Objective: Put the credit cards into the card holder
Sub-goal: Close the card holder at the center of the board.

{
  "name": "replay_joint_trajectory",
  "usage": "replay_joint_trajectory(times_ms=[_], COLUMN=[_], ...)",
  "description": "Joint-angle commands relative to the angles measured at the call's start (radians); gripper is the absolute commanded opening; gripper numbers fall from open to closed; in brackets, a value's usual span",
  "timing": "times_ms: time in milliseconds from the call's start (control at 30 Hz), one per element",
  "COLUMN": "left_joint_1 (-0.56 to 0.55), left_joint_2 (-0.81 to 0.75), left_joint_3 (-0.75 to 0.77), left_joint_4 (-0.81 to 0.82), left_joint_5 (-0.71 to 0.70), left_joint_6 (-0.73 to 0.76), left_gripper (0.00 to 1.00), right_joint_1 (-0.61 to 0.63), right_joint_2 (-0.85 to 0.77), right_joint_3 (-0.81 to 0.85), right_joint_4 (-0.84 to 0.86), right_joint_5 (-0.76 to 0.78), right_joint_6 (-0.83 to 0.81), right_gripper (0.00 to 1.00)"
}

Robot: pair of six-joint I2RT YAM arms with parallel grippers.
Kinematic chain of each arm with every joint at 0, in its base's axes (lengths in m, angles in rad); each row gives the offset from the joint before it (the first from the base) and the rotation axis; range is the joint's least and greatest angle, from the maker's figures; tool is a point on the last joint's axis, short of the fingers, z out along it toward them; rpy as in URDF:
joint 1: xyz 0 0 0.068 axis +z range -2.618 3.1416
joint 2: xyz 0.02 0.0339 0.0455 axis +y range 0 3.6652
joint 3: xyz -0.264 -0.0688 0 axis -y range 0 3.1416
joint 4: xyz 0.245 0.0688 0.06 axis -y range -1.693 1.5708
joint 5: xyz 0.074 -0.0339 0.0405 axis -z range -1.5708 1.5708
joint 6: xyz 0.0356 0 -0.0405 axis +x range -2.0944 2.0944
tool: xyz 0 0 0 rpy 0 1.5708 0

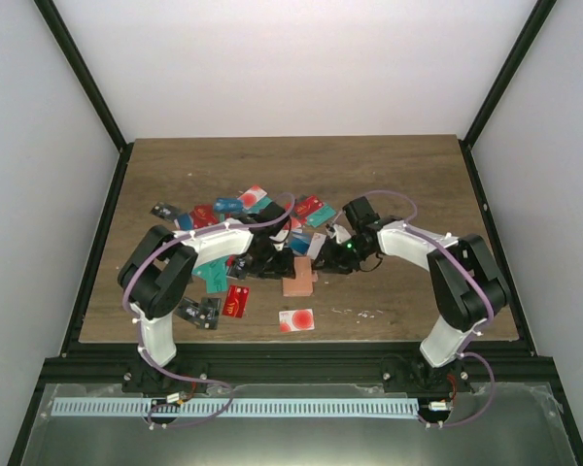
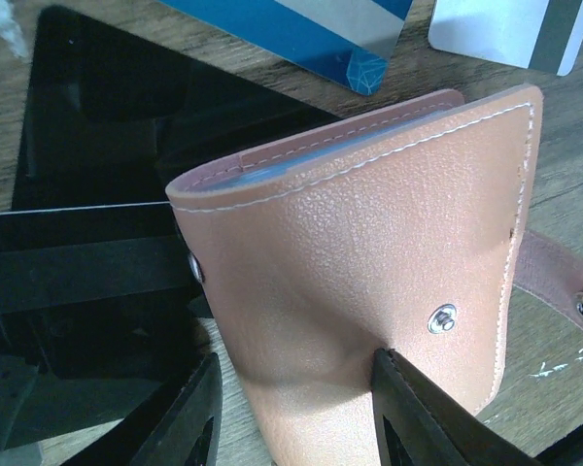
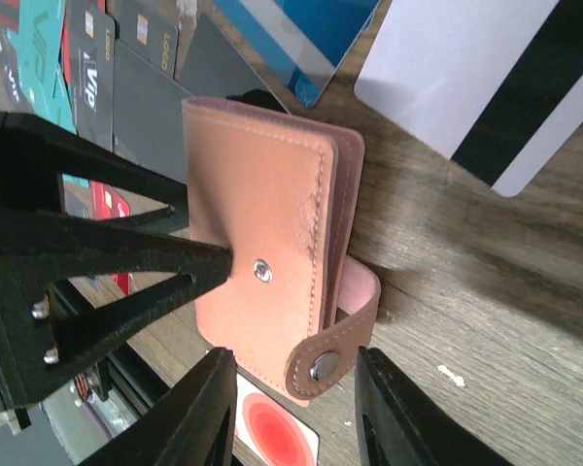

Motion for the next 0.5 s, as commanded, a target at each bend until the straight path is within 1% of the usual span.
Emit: replay_joint_trajectory(times_ms=[0, 100, 467], left_joint_1=[-0.007, -0.007, -0.007], left_joint_2=[0.019, 0.026, 0.031], left_joint_3=[0.021, 0.027, 0.029], left_joint_4=[0.0, 0.0, 0.004], left_joint_5=[0.013, 0.015, 0.021], left_joint_6=[0.022, 0.026, 0.027], left_gripper=[0.45, 0.44, 0.44], right_joint_1=[0.012, 0.013, 0.04], right_joint_2=[0.016, 0.025, 0.037], right_joint_3=[0.062, 0.067, 0.067], right_joint_4=[-0.034, -0.044, -0.069], right_joint_5=[0.051, 0.052, 0.072], right_joint_6=[-0.012, -0.02, -0.028], right_gripper=[0.35, 0.33, 0.34])
